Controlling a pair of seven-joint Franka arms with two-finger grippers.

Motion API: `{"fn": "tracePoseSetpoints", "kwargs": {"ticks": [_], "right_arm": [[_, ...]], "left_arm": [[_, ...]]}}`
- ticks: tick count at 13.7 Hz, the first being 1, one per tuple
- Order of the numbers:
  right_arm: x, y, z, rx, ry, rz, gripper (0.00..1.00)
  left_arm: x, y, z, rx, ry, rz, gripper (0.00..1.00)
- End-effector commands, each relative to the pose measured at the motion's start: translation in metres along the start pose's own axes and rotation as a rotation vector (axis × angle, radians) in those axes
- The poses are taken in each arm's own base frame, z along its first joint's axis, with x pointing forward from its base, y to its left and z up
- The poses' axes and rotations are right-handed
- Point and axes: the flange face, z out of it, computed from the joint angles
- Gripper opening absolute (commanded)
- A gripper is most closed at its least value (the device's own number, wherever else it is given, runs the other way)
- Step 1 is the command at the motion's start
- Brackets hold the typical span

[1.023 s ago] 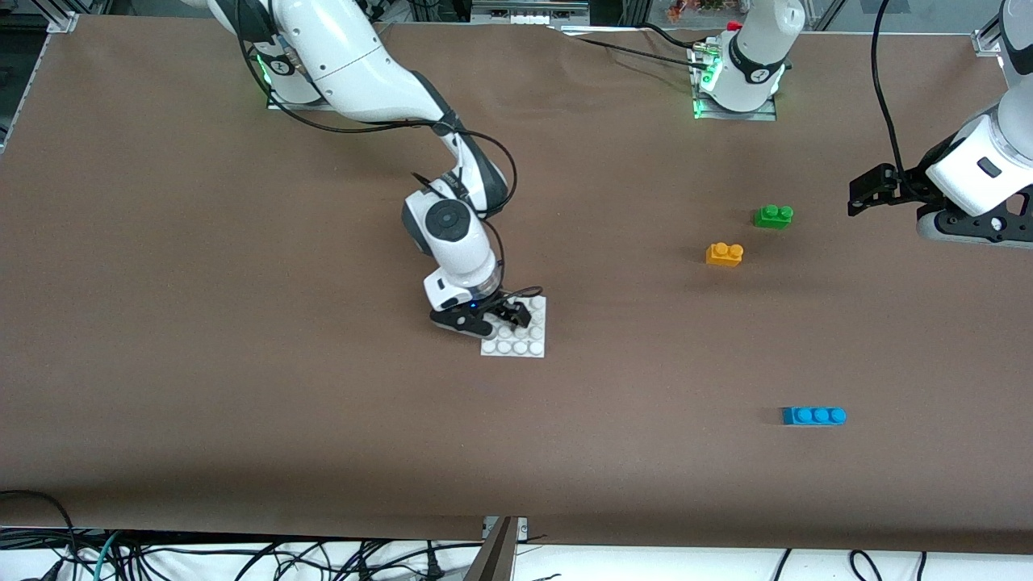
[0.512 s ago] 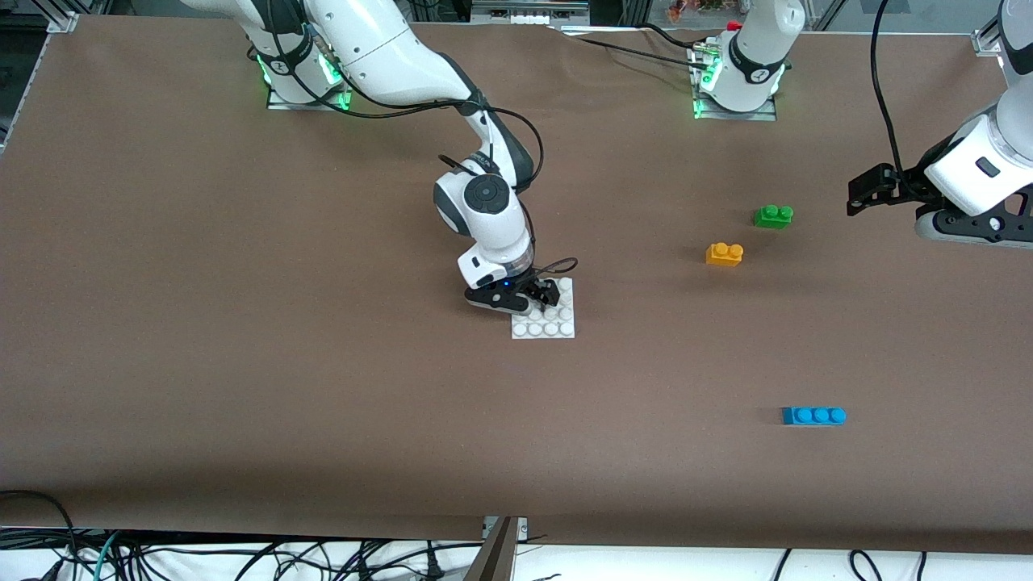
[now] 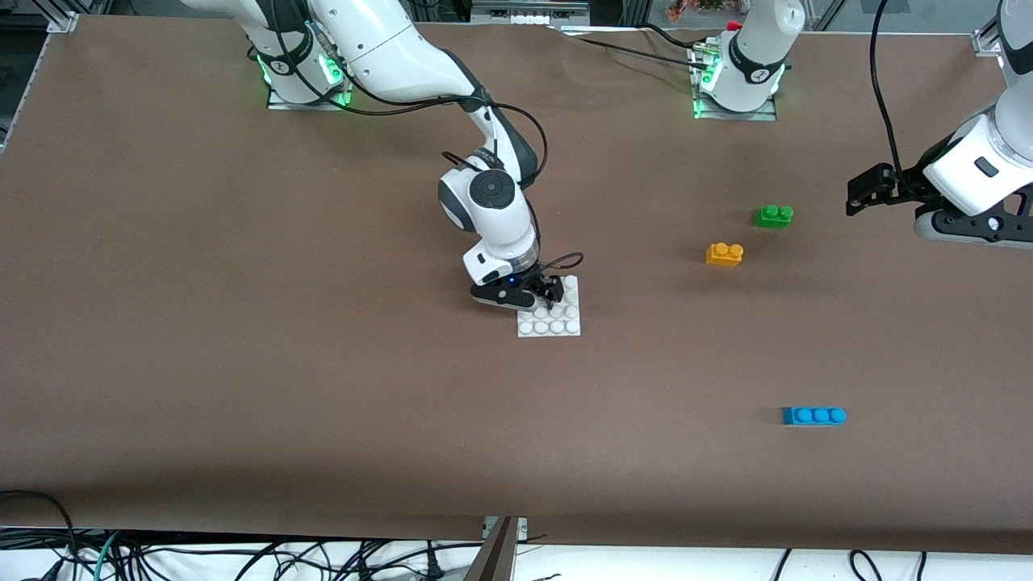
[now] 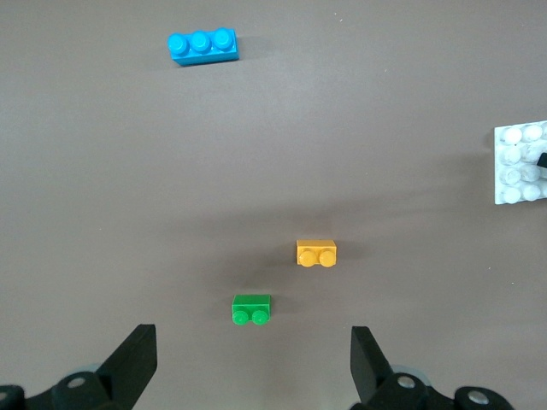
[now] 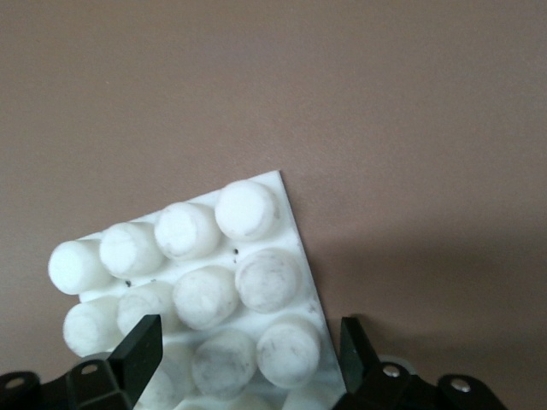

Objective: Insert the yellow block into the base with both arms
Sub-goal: 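Slide the white base plate with the right gripper toward the table middle, then release the plate and withdraw the right gripper while the left gripper reaches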

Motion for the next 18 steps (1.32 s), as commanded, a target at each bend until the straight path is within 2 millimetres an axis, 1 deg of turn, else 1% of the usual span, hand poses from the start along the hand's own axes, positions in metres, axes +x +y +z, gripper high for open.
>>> {"fn": "tracePoseSetpoints", "kwargs": {"ticks": [1, 2, 4, 5, 6, 7, 9, 10, 11, 12, 13, 14, 15, 16, 17, 18], "right_arm": [[0.01, -0.012, -0.021, 0.019, 0.008, 0.022, 0.93], [0.017, -0.014, -0.032, 0.03, 0.014, 0.024, 0.93], [0.042, -0.01, -0.058, 0.022, 0.012, 0.043, 0.98], [0.063, -0.004, -0.077, 0.023, 0.017, 0.04, 0.98], [0.077, 0.004, -0.091, 0.022, 0.018, 0.017, 0.98], [0.093, 0.021, -0.107, -0.008, 0.002, 0.018, 0.99], [0.13, 0.061, -0.147, -0.067, -0.054, -0.061, 0.99], [0.144, 0.078, -0.169, -0.087, -0.081, -0.089, 0.99], [0.154, 0.089, -0.191, -0.107, -0.112, -0.101, 0.99], [0.169, 0.108, -0.214, -0.128, -0.143, -0.115, 0.99], [0.186, 0.132, -0.239, -0.143, -0.175, -0.137, 0.99], [0.2, 0.162, -0.263, -0.155, -0.211, -0.157, 0.99], [0.207, 0.19, -0.288, -0.151, -0.231, -0.181, 0.99], [0.207, 0.214, -0.311, -0.145, -0.245, -0.197, 0.99], [0.209, 0.24, -0.331, -0.142, -0.257, -0.2, 0.99], [0.211, 0.263, -0.354, -0.144, -0.278, -0.2, 0.99]], "left_arm": [[-0.004, 0.002, -0.007, -0.011, 0.001, 0.017, 1.0], [-0.004, 0.002, -0.007, -0.011, 0.002, 0.015, 1.0], [-0.004, 0.002, -0.006, -0.011, -0.001, 0.017, 1.0], [-0.004, 0.002, -0.006, -0.013, -0.001, 0.023, 1.0], [-0.003, 0.003, -0.004, -0.014, -0.005, 0.023, 1.0], [0.003, 0.005, 0.01, -0.016, -0.039, 0.03, 1.0], [0.007, 0.008, 0.017, -0.018, -0.054, 0.039, 1.0], [0.008, 0.008, 0.019, -0.018, -0.059, 0.039, 1.0], [0.007, 0.01, 0.021, -0.018, -0.071, 0.044, 1.0], [0.005, 0.016, 0.027, -0.019, -0.102, 0.055, 1.0], [0.007, 0.031, 0.039, -0.016, -0.139, 0.081, 1.0], [0.017, 0.04, 0.057, -0.015, -0.17, 0.096, 1.0], [0.026, 0.036, 0.071, -0.023, -0.166, 0.094, 1.0], [0.034, 0.039, 0.085, -0.026, -0.144, 0.099, 1.0], [0.037, 0.045, 0.105, -0.024, -0.128, 0.124, 1.0], [0.033, 0.058, 0.133, -0.024, -0.122, 0.151, 1.0]]}}
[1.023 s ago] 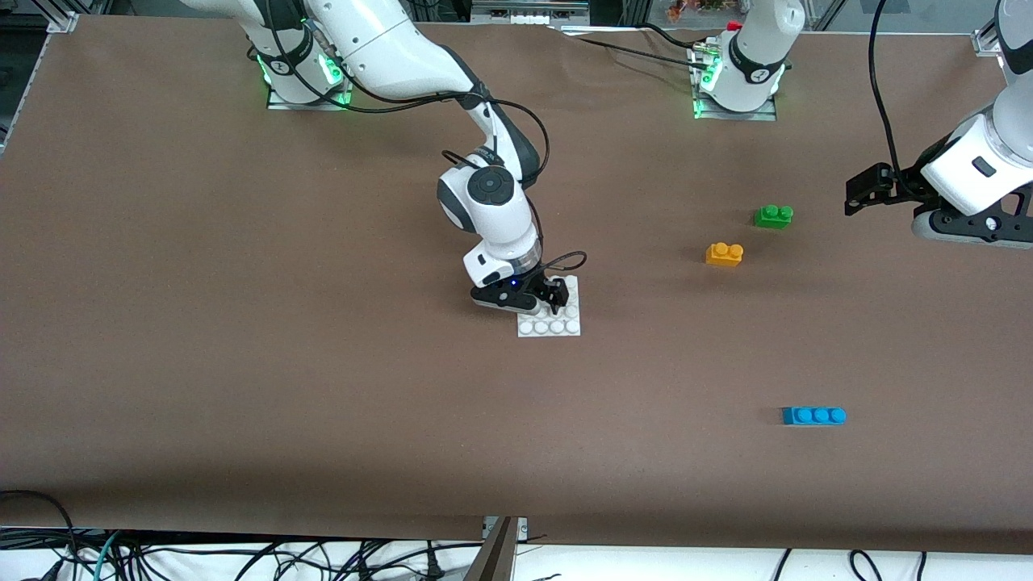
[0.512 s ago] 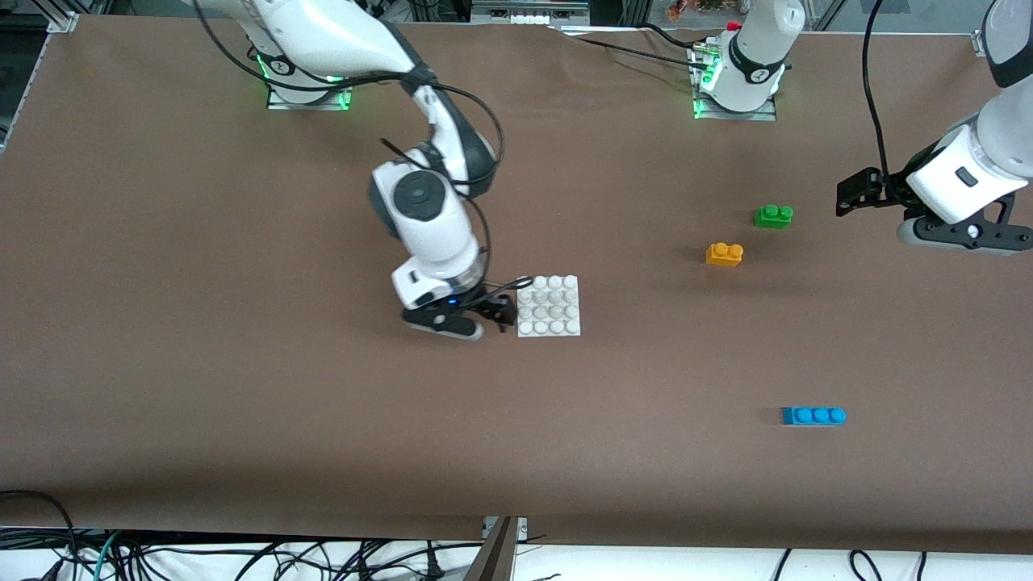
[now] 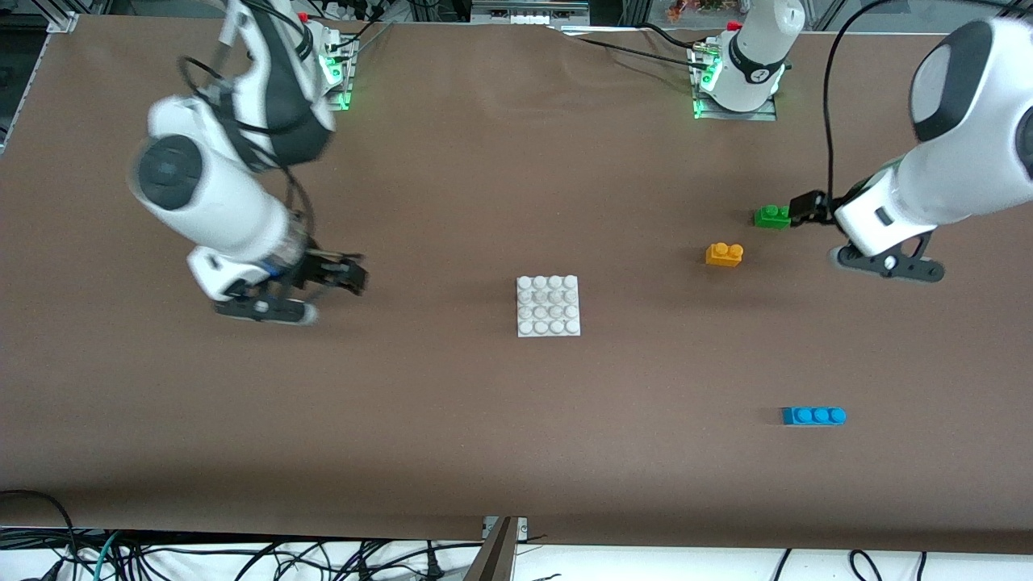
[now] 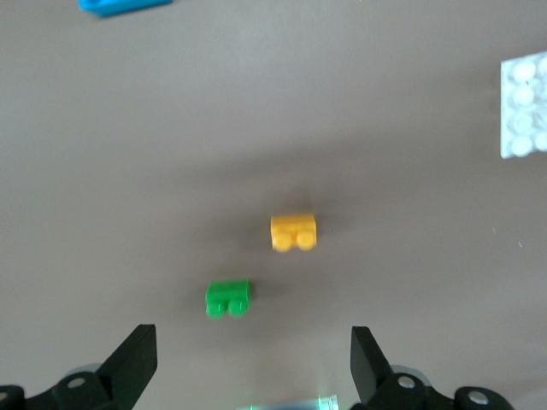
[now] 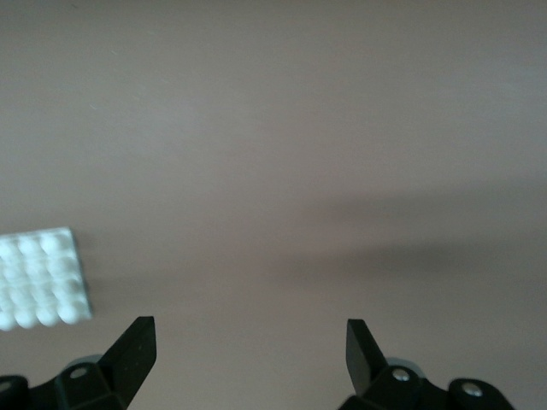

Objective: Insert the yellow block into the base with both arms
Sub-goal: 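Release the plate and withdraw the right gripper while the left gripper reaches, then lower the left gripper over the yellow block and grasp it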

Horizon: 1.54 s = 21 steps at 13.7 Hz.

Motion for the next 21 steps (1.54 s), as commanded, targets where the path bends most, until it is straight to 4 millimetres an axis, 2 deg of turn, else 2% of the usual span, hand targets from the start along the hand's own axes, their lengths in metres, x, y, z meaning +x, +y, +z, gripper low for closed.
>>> {"fn": "tracePoseSetpoints", "kwargs": {"ticks": [1, 4, 5, 7, 9, 14, 15, 21], "right_arm": [[-0.038, 0.064, -0.04, 0.014, -0.07, -0.048, 0.99], [-0.041, 0.132, -0.075, -0.004, -0.079, -0.129, 0.99], [-0.048, 0.142, -0.087, -0.02, -0.081, -0.163, 0.99], [-0.058, 0.156, -0.101, -0.059, -0.095, -0.162, 0.99], [-0.059, 0.156, -0.112, -0.075, -0.081, -0.197, 0.99], [-0.058, 0.156, -0.115, -0.08, -0.091, -0.2, 0.99], [-0.056, 0.155, -0.123, -0.079, -0.081, -0.202, 0.99], [-0.048, 0.153, -0.135, -0.077, -0.054, -0.193, 0.99]], "left_arm": [[-0.002, 0.025, 0.058, -0.007, 0.037, 0.07, 1.0], [-0.02, 0.029, 0.109, 0.005, 0.091, 0.074, 1.0], [-0.021, 0.03, 0.124, 0.006, 0.104, 0.075, 1.0], [-0.029, 0.024, 0.176, 0.007, 0.165, 0.061, 1.0], [-0.028, 0.029, 0.218, 0.001, 0.155, 0.057, 1.0], [-0.024, 0.028, 0.26, -0.003, 0.111, 0.059, 1.0], [-0.024, 0.029, 0.265, -0.004, 0.105, 0.06, 1.0], [-0.024, 0.029, 0.29, -0.01, 0.057, 0.057, 1.0]]}}
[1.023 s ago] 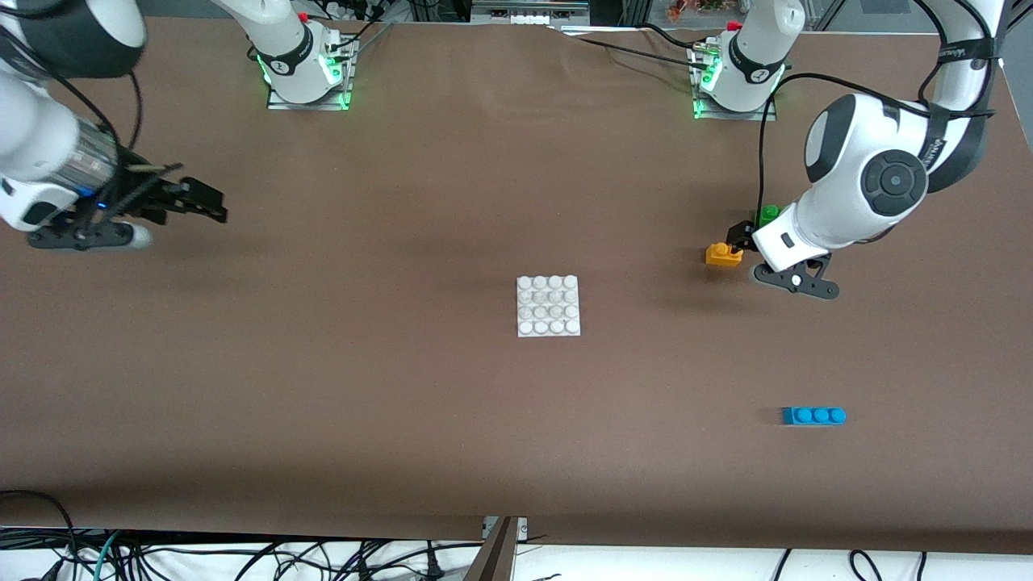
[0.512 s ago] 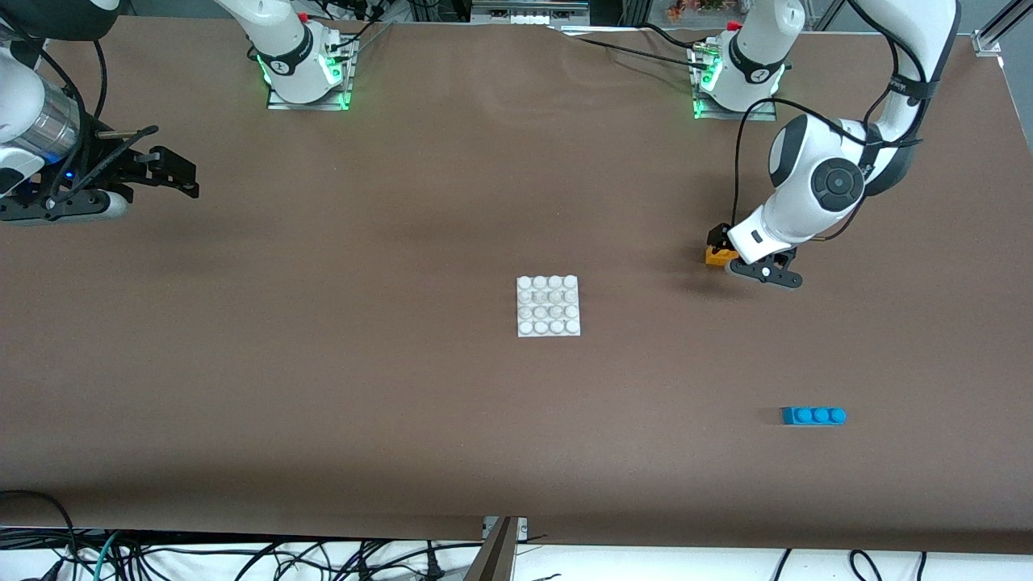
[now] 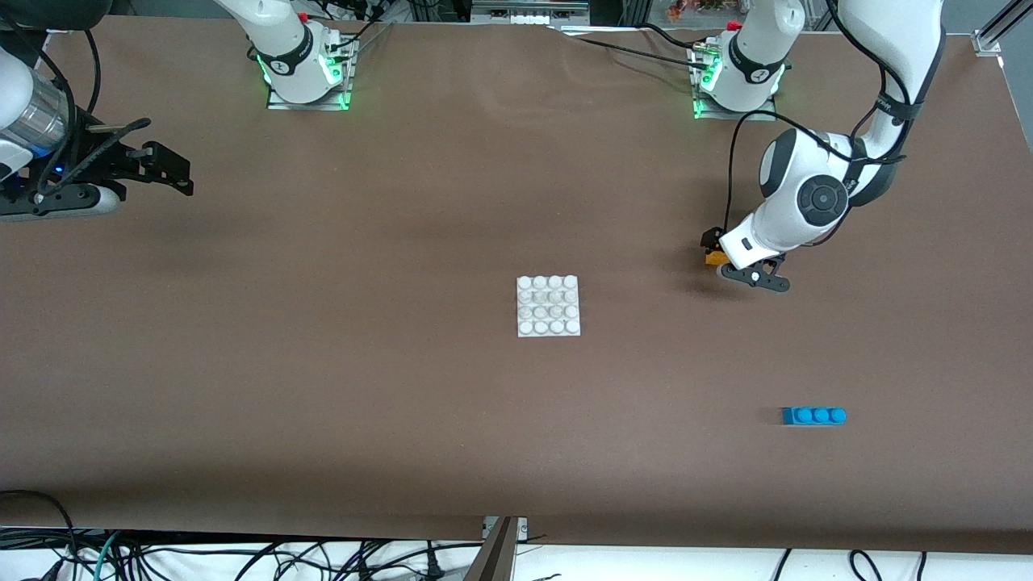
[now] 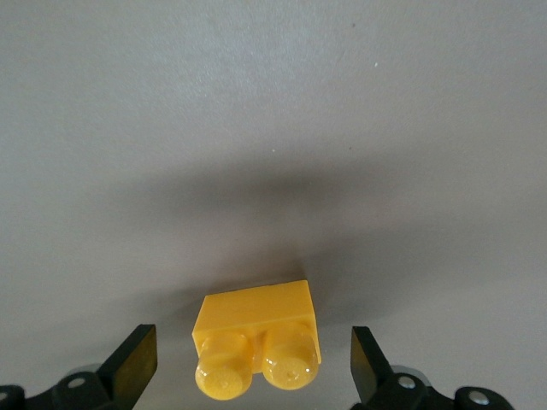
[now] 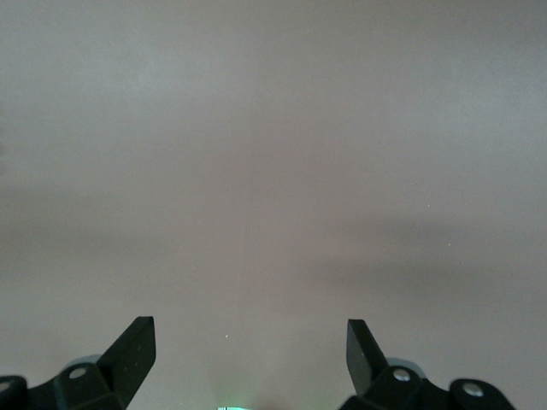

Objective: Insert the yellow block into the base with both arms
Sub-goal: 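Lower the left gripper over the yellow block and grasp it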

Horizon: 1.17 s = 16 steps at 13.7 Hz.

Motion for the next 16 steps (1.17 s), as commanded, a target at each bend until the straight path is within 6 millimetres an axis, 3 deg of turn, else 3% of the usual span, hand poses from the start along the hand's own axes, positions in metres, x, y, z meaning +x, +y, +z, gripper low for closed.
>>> {"fn": "tracePoseSetpoints", "kwargs": {"ticks": [1, 4, 13, 16], "right_arm": [[0.003, 0.005, -0.01, -0.013, 0.003, -0.005, 0.99], [0.004, 0.007, -0.026, -0.02, 0.038, -0.005, 0.99], [0.009, 0.017, -0.021, -0.031, 0.033, 0.015, 0.99], [0.011, 0.024, -0.019, -0.028, 0.03, 0.024, 0.99]], "left_arm": [[0.0, 0.001, 0.01, -0.004, -0.009, 0.0, 1.0], [0.0, 0.001, 0.01, -0.003, -0.012, -0.011, 1.0], [-0.008, 0.003, 0.009, -0.001, -0.022, -0.037, 0.97], [-0.01, 0.014, 0.011, -0.002, -0.026, -0.051, 0.96]]}}
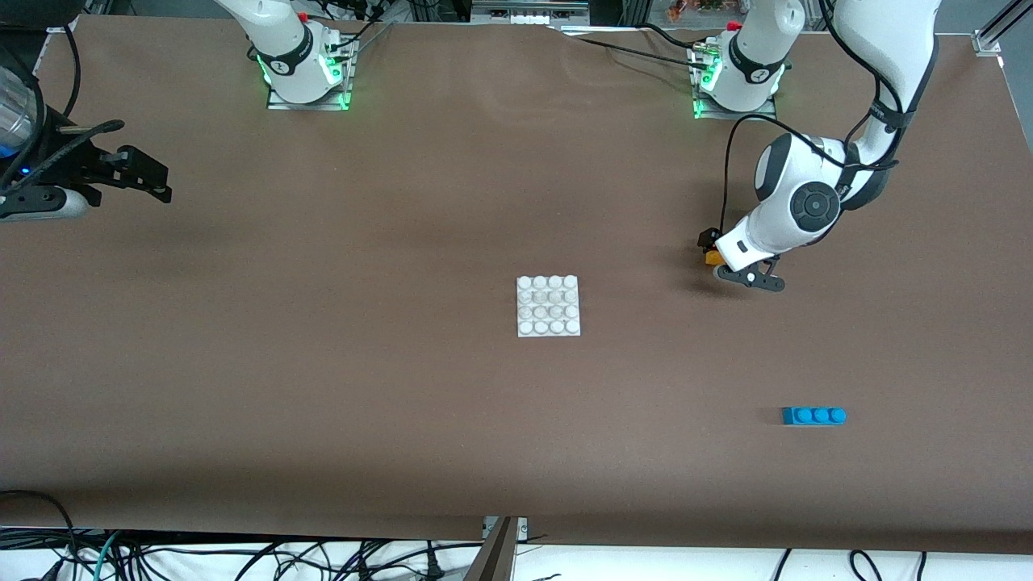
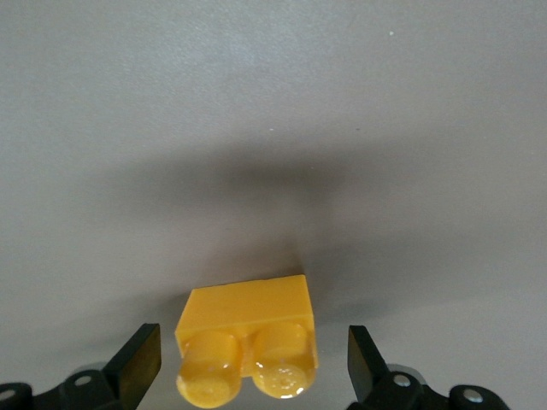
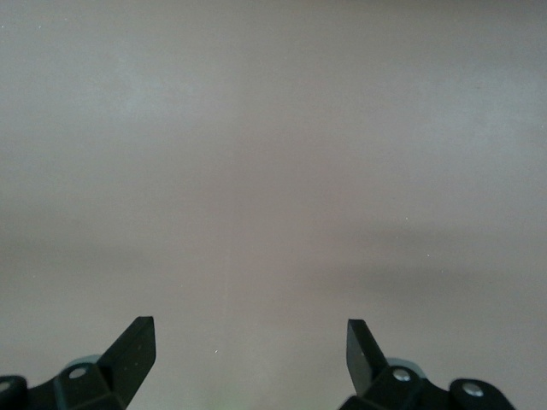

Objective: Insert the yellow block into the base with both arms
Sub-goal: 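Lower the left gripper over the yellow block and grasp it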

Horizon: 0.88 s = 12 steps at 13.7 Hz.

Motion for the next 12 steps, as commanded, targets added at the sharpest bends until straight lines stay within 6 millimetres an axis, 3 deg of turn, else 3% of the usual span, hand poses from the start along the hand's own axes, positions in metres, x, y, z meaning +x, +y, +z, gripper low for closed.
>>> {"fn": "tracePoseSetpoints", "kwargs": {"ticks": [1, 2, 8, 10, 12], "right_arm": [[0.0035, 0.0063, -0.0033, -0.008, -0.002, -0.006, 0.99], [0.0035, 0.008, -0.0033, -0.008, -0.002, -0.004, 0.99], [0.0035, 0.0078, -0.0033, -0.006, -0.002, -0.006, 0.99], [0.0035, 0.0078, -0.0033, -0.006, -0.002, -0.007, 0.99], [0.0037, 0.0077, -0.0034, -0.005, 0.0, -0.007, 0.99]], "left_arm": [[-0.0092, 0.0131, -0.0019, 0.003, -0.001, -0.021, 0.89], [-0.0092, 0.0147, -0.0019, 0.003, -0.001, -0.02, 0.79], [-0.0091, 0.0132, -0.0034, 0.004, 0.002, -0.021, 0.61], [-0.0092, 0.0139, -0.0033, 0.004, 0.0, -0.02, 0.3], [-0.0082, 0.0147, -0.0082, 0.006, 0.005, -0.017, 0.28]]}}
